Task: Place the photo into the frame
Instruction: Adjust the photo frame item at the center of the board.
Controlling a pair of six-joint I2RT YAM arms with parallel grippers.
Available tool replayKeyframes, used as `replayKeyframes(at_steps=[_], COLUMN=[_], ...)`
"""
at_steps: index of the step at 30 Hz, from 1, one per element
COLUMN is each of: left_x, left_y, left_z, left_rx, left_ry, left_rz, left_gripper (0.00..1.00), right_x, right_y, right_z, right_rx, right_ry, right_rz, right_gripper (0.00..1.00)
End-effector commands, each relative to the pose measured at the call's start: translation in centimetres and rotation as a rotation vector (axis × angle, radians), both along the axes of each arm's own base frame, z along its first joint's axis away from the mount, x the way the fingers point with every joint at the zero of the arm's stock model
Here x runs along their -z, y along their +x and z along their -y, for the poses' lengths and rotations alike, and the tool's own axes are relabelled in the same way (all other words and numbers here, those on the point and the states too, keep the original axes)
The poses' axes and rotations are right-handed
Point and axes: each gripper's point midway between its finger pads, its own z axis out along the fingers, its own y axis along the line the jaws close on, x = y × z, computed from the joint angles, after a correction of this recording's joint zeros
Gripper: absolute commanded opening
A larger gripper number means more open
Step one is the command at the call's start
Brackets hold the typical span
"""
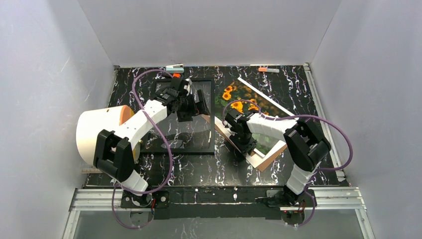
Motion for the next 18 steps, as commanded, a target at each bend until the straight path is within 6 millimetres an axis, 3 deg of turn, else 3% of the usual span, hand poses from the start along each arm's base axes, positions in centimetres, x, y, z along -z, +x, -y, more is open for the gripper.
replayKeyframes(at_steps=[1,6,12,14,18], left_x=[-1.6,-0.5,0.5,0.7,0.9], left_y=[-2.3,-3.8,-4.1,-4.5,-4.4], left_z=[2.7,4.2,3.6,3.8,3.2], left_rx=[0.058,0.081,0.040,0.046,0.012], left_ry=[-0.177,-0.197,-0.178,-0.194,-0.168], left_rz=[-0.006,-0.018,-0.015,-0.022,-0.004], left_gripper=[0.93,0.93,0.93,0.93,0.93], right_x=[-0.6,-1.4,-2.4,-2.4,-2.6], right_y=[0.4,-0.1,-0.8,0.1,3.1], right_z=[-3.2,-4.3,-5.6,-5.2,-3.9], right_rx=[-0.008,0.004,0.027,0.063,0.114], right_ry=[0.166,0.234,0.327,0.296,0.195], right_rz=[0.006,-0.018,-0.032,0.015,0.191], right_gripper=[0.34,0.35,0.36,0.37,0.48])
